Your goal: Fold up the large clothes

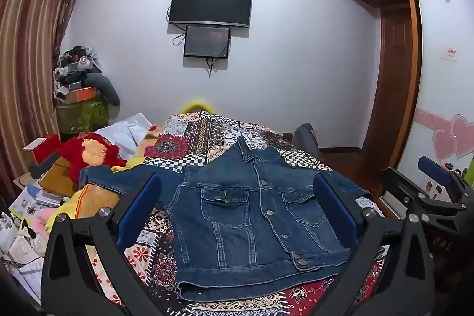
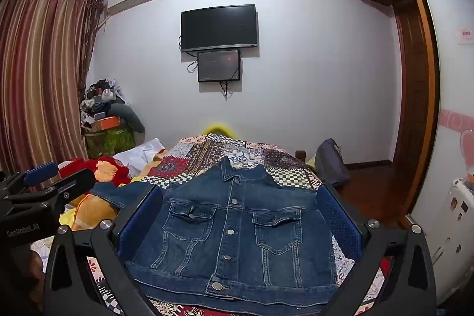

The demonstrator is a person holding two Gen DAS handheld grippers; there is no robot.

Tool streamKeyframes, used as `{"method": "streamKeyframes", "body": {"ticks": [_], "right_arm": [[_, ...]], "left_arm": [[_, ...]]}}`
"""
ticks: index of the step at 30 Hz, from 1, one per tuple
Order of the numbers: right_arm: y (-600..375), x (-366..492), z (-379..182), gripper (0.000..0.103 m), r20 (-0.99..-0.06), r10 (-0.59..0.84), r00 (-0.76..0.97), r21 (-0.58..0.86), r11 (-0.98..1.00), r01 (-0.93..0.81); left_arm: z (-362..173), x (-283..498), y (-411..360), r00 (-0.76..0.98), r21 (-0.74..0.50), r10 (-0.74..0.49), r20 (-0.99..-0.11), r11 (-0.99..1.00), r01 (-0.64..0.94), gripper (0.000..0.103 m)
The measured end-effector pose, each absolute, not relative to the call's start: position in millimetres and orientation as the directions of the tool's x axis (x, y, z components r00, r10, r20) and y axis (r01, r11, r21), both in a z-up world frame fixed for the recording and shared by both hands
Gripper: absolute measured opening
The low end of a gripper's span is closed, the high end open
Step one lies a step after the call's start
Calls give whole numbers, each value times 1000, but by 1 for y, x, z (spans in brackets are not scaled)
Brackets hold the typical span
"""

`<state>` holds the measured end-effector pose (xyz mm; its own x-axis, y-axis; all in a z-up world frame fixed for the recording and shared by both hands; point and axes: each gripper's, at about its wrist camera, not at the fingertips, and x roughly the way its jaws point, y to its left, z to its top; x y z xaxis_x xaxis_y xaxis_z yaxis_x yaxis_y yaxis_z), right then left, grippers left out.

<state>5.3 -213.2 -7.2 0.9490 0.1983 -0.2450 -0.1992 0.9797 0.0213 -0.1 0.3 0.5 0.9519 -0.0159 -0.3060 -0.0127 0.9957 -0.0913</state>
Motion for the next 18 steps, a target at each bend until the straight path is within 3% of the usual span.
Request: {"method": "streamKeyframes", "body": {"ticks": [18], "right_arm": [[-214,5,-5,103,-245,198,949,25,980,-198]], "left_arm": [[-3,3,6,953,-94,-6,-302,995,-24,103]]}}
